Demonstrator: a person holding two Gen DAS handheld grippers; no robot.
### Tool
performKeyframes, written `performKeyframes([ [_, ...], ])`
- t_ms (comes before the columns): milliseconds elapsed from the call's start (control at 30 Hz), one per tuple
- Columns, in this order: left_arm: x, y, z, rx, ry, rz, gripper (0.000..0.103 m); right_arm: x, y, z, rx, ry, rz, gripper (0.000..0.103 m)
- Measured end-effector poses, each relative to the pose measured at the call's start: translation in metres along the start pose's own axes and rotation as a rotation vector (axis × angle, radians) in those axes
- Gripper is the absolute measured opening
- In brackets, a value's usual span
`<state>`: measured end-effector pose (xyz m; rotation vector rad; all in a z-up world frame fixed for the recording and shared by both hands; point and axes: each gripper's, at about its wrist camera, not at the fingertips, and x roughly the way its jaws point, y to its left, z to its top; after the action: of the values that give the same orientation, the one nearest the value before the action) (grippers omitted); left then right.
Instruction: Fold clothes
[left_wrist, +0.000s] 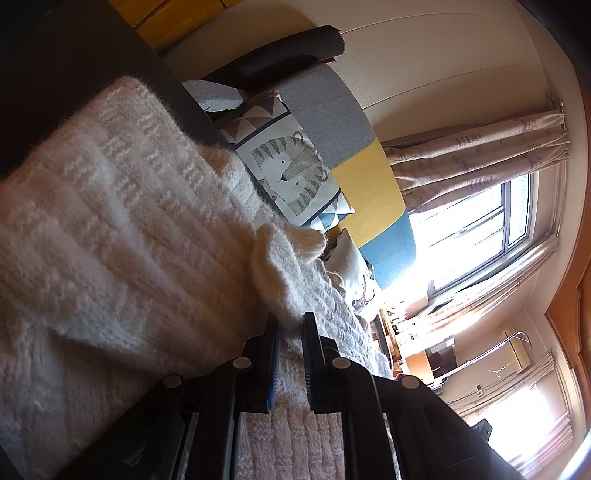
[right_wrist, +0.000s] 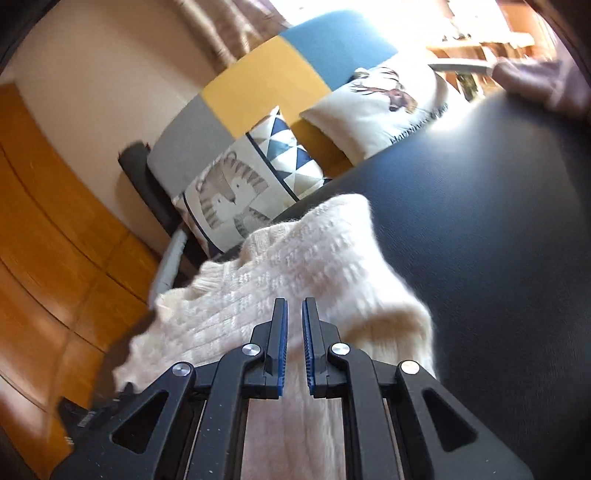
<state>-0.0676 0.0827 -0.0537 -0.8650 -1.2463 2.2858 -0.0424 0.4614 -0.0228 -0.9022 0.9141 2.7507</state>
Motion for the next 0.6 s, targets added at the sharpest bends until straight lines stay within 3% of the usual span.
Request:
performKeyframes([
  [100, 0.000, 0.000, -0.001, 0.001, -0.001, 0.001, 0.010, 0.015, -0.013, 0.005, -0.012, 0.040, -0.072, 0.009],
  [333, 0.001, 0.001, -0.001, 0.005, 0.003, 0.007, 0.010, 0.014, -0.055, 0.006, 0.166, 0.013, -0.018, 0.004],
  [433, 0.001, 0.002, -0.001, 0.007, 0.005, 0.009, 0.010, 0.013, -0.054, 0.009, 0.173, 0.024, -0.012, 0.005],
  [567, 0.001, 0.001, -0.001, 0.010, 0.004, 0.012, 0.010, 0.001, -0.025, 0.013, 0.079, 0.006, 0.030, 0.015],
  [600, 0.001, 0.000, -0.002, 0.010, 0.004, 0.012, 0.010, 0.000, -0.016, 0.014, 0.048, 0.005, 0.046, 0.026],
])
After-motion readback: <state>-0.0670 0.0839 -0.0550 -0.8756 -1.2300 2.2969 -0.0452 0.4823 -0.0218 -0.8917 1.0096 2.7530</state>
